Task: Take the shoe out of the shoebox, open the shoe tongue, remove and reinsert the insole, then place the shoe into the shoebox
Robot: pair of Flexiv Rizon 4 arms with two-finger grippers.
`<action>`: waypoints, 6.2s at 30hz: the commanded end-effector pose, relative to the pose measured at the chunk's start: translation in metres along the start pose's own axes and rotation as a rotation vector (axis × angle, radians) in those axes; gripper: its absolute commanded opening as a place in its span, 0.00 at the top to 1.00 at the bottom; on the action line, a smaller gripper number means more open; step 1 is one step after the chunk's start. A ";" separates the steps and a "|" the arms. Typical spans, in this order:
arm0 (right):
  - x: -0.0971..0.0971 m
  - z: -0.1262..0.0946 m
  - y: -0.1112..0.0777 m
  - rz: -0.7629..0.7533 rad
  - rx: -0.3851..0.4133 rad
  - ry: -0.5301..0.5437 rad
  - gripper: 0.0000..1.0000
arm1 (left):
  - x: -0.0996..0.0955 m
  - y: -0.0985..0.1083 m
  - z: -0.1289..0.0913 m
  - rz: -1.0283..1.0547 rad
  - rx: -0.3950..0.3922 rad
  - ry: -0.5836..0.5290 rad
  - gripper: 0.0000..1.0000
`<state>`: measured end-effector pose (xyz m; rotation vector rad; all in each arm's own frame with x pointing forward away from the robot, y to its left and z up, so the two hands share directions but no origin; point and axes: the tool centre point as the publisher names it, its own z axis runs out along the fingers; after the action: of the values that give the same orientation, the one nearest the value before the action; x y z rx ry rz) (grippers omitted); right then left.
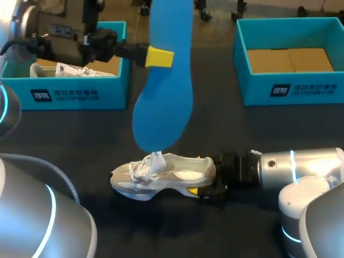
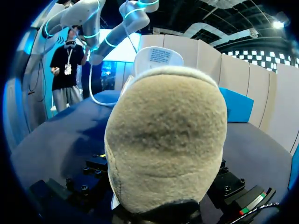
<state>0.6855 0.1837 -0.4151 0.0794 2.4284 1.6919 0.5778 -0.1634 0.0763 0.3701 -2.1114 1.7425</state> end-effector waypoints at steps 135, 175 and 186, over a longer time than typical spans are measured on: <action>-0.014 -0.061 0.086 0.067 1.323 0.037 0.00 | -0.007 0.011 -0.033 -0.029 0.070 -0.031 1.00; -0.040 -0.003 0.026 0.063 1.238 0.153 1.00 | -0.007 0.011 -0.033 -0.029 0.070 -0.031 1.00; -0.037 -0.010 0.032 0.072 1.257 0.157 1.00 | -0.007 0.011 -0.033 -0.029 0.070 -0.031 1.00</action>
<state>0.7187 0.1810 -0.3795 0.1918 3.1773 -0.0487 0.5798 -0.1266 0.0672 0.4534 -2.0592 1.8149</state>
